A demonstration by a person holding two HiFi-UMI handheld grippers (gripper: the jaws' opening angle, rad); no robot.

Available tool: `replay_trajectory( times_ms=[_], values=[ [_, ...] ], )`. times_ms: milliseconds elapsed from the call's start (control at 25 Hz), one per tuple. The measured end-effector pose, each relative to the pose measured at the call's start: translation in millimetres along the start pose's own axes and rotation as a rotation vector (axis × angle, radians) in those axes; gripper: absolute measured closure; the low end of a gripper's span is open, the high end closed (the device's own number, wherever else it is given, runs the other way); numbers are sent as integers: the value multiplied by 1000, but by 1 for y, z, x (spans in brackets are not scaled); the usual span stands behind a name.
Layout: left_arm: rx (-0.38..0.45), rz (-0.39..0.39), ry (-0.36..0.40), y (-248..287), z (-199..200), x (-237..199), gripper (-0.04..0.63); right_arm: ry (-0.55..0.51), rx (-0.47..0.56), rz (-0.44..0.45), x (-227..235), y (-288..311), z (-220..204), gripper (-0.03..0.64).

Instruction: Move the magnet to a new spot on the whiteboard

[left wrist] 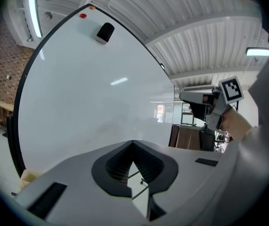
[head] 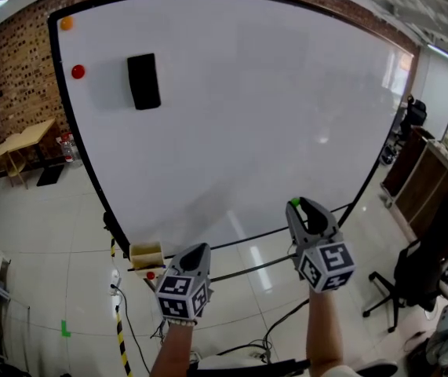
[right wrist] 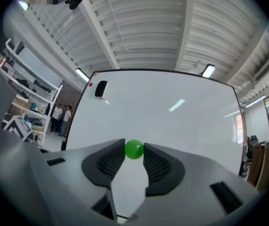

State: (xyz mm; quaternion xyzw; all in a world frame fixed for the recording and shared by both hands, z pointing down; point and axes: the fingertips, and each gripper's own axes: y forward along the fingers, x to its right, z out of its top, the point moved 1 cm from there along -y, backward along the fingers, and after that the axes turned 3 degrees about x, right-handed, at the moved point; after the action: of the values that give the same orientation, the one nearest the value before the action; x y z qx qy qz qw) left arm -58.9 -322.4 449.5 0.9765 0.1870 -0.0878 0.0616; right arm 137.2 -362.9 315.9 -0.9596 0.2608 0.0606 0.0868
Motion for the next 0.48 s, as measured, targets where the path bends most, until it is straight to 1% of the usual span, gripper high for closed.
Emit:
replay_trajectory(
  times_ms=[200,320,480],
  values=[
    [9,9,4,-5,6,-5,598,-93,57,18,5,36,50,485],
    [12,26,6,-9,11,-14,598,-126,78,32,5,59,73,485],
    [26,34,-13,-15,15,-24,598,-165,91,49,1,92,96,483]
  ],
)
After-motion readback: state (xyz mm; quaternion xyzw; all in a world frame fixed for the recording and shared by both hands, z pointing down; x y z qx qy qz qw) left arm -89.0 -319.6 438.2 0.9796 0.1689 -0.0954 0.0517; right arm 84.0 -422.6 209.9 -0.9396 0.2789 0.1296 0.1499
